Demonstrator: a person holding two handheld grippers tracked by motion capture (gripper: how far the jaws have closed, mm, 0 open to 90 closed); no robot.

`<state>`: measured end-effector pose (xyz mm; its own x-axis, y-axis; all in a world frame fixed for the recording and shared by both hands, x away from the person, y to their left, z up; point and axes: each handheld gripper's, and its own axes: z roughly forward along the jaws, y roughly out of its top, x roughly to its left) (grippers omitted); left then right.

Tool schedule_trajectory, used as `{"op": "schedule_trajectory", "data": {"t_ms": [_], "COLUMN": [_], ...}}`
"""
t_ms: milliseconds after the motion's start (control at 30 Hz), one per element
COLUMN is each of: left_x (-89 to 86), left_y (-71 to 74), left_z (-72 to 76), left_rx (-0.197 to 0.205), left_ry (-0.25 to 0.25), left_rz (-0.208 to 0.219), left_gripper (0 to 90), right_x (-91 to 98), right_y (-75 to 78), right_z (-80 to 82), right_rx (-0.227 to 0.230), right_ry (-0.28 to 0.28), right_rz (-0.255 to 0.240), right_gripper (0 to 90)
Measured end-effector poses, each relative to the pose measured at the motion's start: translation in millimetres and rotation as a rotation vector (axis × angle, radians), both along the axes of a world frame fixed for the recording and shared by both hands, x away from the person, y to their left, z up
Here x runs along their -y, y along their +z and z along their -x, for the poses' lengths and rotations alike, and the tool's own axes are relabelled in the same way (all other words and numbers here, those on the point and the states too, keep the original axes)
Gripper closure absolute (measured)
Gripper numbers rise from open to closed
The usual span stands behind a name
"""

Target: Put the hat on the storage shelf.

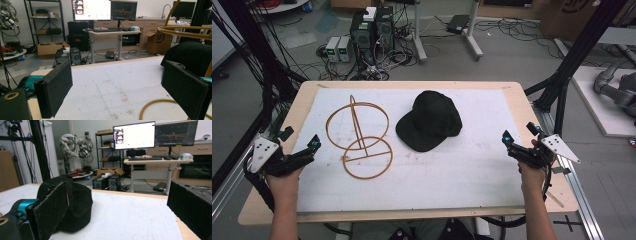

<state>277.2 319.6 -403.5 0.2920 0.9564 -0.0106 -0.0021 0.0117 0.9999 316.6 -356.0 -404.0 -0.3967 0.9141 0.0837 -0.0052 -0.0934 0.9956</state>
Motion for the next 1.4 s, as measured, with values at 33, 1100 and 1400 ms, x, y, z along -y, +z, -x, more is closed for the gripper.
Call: {"op": "schedule_trajectory", "data": {"t_ms": [33, 1100, 1400], "left_x": [-0.2, -5.5, -6.6], "left_y": [-0.1, 1.1, 1.1], "left_z": [0.0, 5.0, 5.9], "left_rx": [0.001, 0.011, 0.008], "left_ry": [0.000, 0.020, 0.022], "left_rz": [-0.001, 0.017, 0.020], "left_gripper": [10.4, 10.4, 10.4], "right_x": [-0.5, -28.6, -41.1], "right_y": [1.1, 23.0, 28.6], "right_z": [0.0, -15.1, -31.0], "right_rx": [0.006, 0.028, 0.013], "right_ry": [0.004, 0.212, 0.235], "right_rz": [-0.002, 0.025, 0.052], "right_gripper": [3.2, 3.2, 3.2]}}
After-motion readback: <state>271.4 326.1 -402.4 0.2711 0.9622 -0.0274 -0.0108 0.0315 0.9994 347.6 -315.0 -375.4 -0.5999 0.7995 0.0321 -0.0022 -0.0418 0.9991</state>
